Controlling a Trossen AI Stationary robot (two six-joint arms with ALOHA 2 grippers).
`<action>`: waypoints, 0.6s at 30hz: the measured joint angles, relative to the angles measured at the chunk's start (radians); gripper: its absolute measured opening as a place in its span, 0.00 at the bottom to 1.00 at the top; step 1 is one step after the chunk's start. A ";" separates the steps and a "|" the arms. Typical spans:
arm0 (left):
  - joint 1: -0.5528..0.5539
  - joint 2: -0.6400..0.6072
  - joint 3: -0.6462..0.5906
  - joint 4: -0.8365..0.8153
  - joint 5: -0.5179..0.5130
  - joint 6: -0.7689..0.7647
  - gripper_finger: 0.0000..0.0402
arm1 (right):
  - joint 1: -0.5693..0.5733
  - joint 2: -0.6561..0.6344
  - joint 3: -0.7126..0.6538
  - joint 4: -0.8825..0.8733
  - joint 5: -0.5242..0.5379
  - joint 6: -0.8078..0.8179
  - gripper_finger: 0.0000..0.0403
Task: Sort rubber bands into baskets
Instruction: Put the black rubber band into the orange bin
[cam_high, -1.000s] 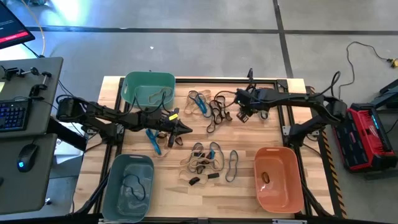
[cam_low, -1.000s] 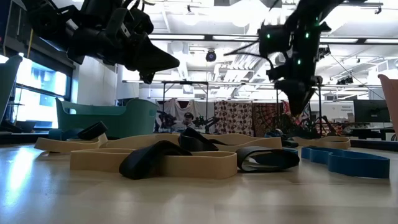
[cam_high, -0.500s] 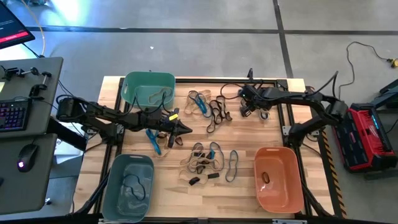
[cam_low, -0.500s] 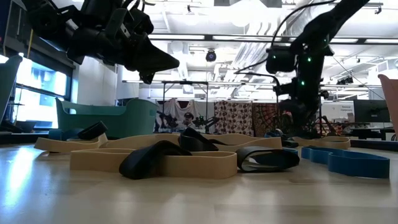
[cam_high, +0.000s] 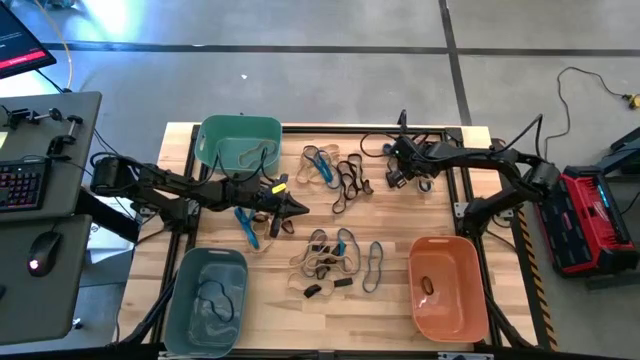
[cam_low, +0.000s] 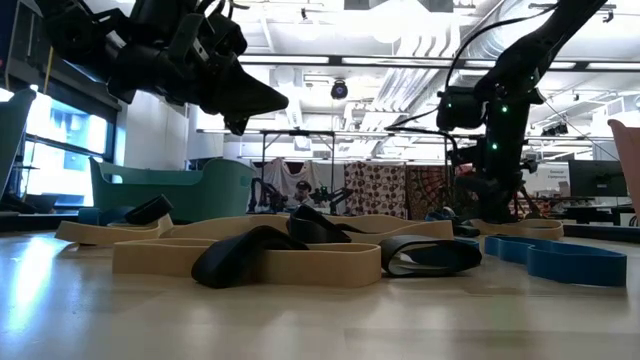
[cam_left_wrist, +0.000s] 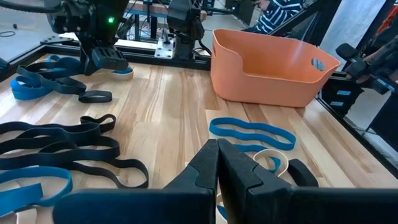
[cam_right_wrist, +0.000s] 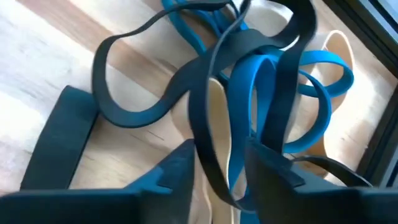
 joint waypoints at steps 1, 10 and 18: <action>0.000 0.000 0.000 0.000 0.000 0.000 0.00 | 0.000 0.000 0.000 0.000 -0.008 -0.009 0.22; 0.000 0.000 0.000 0.000 0.000 0.000 0.00 | 0.024 -0.002 0.102 -0.101 -0.051 -0.006 0.03; 0.000 0.000 0.000 0.001 0.000 0.000 0.00 | 0.159 -0.003 0.341 -0.332 -0.019 0.033 0.00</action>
